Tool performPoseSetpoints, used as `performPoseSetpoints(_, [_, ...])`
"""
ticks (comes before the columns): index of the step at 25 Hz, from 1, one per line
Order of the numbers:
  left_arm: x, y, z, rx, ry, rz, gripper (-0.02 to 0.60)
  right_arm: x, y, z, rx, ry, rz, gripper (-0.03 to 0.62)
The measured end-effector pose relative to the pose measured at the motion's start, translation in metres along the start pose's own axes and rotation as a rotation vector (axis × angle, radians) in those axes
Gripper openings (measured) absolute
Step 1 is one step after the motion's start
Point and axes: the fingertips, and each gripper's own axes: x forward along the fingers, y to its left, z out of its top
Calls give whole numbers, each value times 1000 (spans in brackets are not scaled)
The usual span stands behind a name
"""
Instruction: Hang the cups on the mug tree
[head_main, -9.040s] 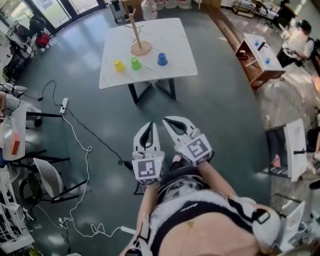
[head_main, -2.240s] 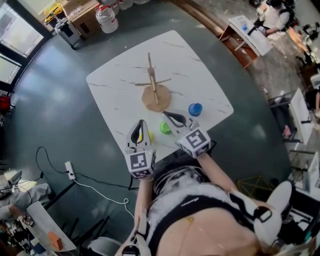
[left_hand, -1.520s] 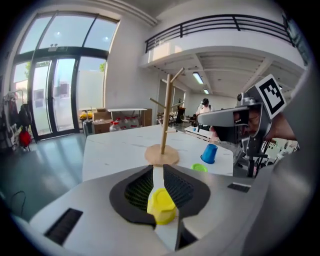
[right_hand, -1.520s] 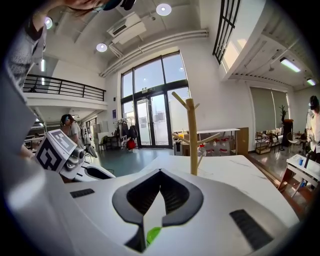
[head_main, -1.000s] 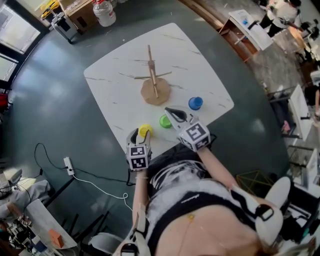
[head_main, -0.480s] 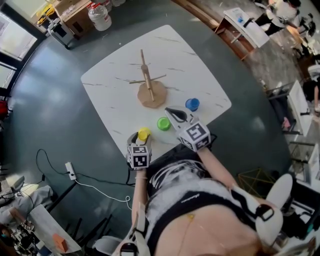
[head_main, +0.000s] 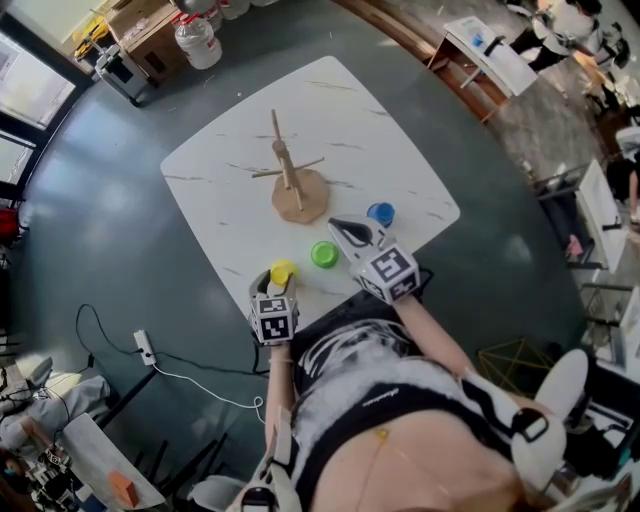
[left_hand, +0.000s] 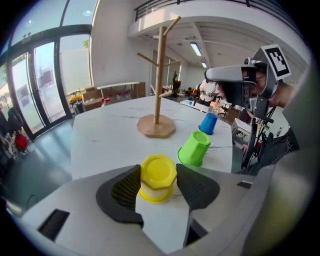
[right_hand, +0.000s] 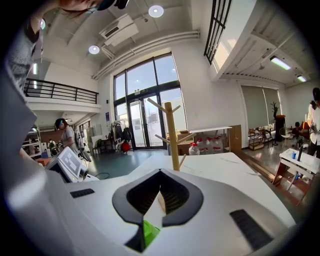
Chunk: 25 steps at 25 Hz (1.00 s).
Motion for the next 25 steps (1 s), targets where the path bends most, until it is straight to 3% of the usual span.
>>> performPoseSetpoints(14, [-9,-7,26,4,-56,2,235,1,-3,3,-10,-34,21,3])
performPoseSetpoints(25, [-18,-8,45,10,-129,7,235,0,-1,-2,-6,4,28,3])
